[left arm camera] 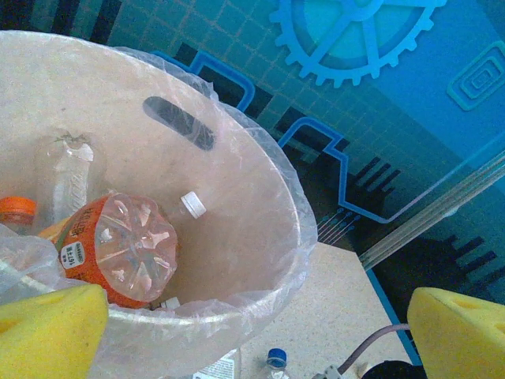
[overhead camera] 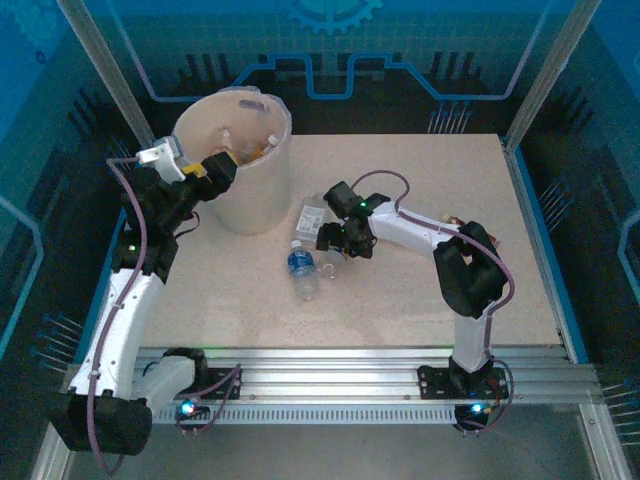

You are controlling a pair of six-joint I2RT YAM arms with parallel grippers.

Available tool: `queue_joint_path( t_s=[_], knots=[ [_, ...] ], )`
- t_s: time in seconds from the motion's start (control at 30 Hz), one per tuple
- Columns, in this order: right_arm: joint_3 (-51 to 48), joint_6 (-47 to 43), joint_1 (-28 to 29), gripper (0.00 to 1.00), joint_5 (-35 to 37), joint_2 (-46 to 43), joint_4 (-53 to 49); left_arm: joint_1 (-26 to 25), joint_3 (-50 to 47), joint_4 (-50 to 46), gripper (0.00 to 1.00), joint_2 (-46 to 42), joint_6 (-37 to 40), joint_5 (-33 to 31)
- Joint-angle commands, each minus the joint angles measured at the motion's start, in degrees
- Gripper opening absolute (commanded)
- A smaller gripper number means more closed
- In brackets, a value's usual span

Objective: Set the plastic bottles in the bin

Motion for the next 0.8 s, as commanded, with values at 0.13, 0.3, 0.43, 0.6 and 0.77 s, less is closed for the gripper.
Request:
queue_joint_path(
  t_s=[0.13,0.3,0.43,0.6,0.77],
  knots=[
    [-1.25,-0.11,-0.08,0.82,0.04,1.41,-1.27,0.38,-0.69,1.71,0.99,-0.90,-1.45,0.76],
    [-3.03,-0.24,-0.39,0.80,0.32,1.44,-1.53,0.38,-0.67,1.83,0.99,-1.00,-1.46,0.69],
    [-4.76,-0.49,-0.54,0.79,0.33,1.14,-1.56,0.35,-0.58,1.77,0.99,-1.03,-1.46,0.82],
    [-6.05,-1.99,-0.66,0.79,0.32,1.77,-1.62,0.41,-0.60,1.82,0.99,-1.01,-1.55,0.72],
    [-6.26,-3.39,-0.68,0.76,0.89,3.54,-1.58,0.35,-0.34,1.80,0.99,-0.88,-1.74,0.80]
  ],
)
